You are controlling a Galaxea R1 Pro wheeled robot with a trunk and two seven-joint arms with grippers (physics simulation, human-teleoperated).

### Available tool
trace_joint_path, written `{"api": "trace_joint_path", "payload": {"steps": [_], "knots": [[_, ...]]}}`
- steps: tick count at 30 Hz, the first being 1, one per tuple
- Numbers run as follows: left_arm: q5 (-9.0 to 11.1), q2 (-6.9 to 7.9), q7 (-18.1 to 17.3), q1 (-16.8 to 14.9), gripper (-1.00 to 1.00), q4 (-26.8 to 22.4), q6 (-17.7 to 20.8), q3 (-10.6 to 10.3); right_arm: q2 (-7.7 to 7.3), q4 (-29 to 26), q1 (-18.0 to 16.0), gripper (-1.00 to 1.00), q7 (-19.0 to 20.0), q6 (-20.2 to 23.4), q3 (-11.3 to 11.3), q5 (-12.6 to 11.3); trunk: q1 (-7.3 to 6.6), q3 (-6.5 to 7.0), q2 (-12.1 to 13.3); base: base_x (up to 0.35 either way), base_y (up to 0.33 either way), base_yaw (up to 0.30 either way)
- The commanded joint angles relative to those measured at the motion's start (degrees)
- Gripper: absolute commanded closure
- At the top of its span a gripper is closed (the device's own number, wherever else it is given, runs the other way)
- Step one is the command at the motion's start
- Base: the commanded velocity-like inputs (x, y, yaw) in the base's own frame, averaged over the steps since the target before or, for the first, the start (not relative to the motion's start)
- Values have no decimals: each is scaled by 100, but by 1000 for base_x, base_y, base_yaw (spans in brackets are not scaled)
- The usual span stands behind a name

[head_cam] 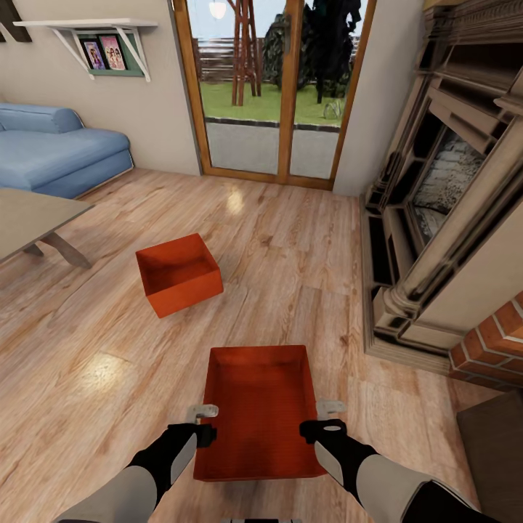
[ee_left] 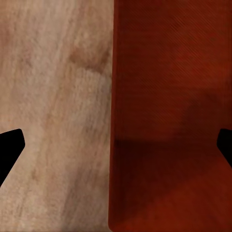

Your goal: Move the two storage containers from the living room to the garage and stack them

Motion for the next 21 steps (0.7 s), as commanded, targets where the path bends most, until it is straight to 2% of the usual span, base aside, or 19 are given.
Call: {"api": "trace_joint_path", "payload": {"steps": [1, 5, 19, 21], "knots": [[51, 0, 33, 0, -100, -12, 30, -16, -7, -12, -2, -100, -36, 38, 48, -25, -1, -4, -2, 0, 0, 0], [51, 0, 33, 0, -100, -12, 32, -13, -7, -10, -2, -100, -36, 38, 48, -27, -1, -4, -2, 0, 0, 0], [52, 0, 32, 0, -100, -12, 43, -11, -7, -10, -2, -100, -36, 38, 48, -25, 307, -255, -563, 0, 0, 0], [53, 0, 33, 0, -100, -12, 43, -11, -7, -10, -2, -100, -36, 38, 48, -25, 307, -255, -563, 0, 0, 0]]}}
